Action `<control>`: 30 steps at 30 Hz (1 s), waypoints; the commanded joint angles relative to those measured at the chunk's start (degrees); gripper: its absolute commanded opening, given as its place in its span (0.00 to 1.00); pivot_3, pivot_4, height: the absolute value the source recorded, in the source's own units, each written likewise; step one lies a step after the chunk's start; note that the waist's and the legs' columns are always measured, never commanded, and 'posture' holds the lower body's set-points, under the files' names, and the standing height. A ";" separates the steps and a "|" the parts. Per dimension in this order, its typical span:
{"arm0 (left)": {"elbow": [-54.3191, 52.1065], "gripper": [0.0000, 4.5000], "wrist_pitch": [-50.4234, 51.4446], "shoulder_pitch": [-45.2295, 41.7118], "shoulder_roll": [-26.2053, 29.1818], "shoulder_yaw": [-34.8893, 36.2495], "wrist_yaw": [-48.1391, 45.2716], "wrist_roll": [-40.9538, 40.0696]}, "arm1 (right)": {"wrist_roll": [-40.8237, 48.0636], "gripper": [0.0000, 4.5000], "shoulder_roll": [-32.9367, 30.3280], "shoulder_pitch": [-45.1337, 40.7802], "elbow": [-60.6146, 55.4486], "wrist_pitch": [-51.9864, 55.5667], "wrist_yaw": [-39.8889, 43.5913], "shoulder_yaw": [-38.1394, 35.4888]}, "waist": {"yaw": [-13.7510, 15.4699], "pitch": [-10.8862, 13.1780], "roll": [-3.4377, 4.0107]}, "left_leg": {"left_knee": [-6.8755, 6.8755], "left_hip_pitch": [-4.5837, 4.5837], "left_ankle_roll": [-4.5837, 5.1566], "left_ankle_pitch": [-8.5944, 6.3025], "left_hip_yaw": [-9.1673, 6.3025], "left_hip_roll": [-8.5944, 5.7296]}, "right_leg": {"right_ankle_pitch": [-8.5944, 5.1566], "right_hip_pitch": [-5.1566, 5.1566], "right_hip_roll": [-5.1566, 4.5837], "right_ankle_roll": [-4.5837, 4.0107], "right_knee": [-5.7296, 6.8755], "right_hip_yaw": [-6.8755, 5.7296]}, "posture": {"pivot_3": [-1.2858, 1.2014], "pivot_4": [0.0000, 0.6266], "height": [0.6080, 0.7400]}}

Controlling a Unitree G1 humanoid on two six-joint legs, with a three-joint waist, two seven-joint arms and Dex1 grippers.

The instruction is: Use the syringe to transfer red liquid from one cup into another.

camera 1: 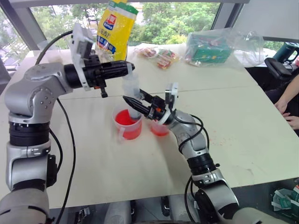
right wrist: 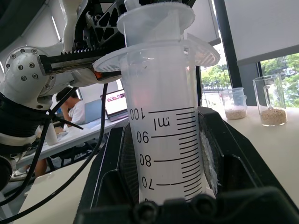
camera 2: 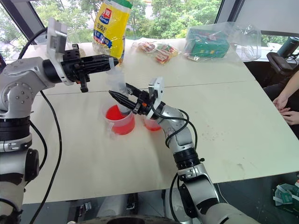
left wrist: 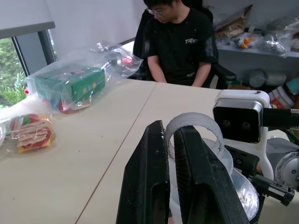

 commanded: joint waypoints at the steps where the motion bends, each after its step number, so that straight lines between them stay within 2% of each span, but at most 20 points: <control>1: 0.19 0.06 -2.32 -3.74 0.75 3.40 1.84 0.26 | -1.28 0.31 0.64 2.64 2.01 2.35 3.81 5.40 | 0.00 0.00 0.00 | 0.00 0.00 0.00 0.00 0.00 0.00 | 0.00 0.00 0.00 0.00 0.00 0.00 | 0.52 0.24 1.00; 30: 1.06 0.06 -4.39 -3.79 1.72 4.19 2.13 0.87 | -1.52 0.31 0.43 2.63 2.02 3.41 5.51 6.42 | -0.07 0.00 0.00 | -0.05 0.04 -0.01 -0.01 -0.01 0.01 | -0.09 0.00 -0.16 -0.19 -0.04 0.00 | 0.52 0.24 1.00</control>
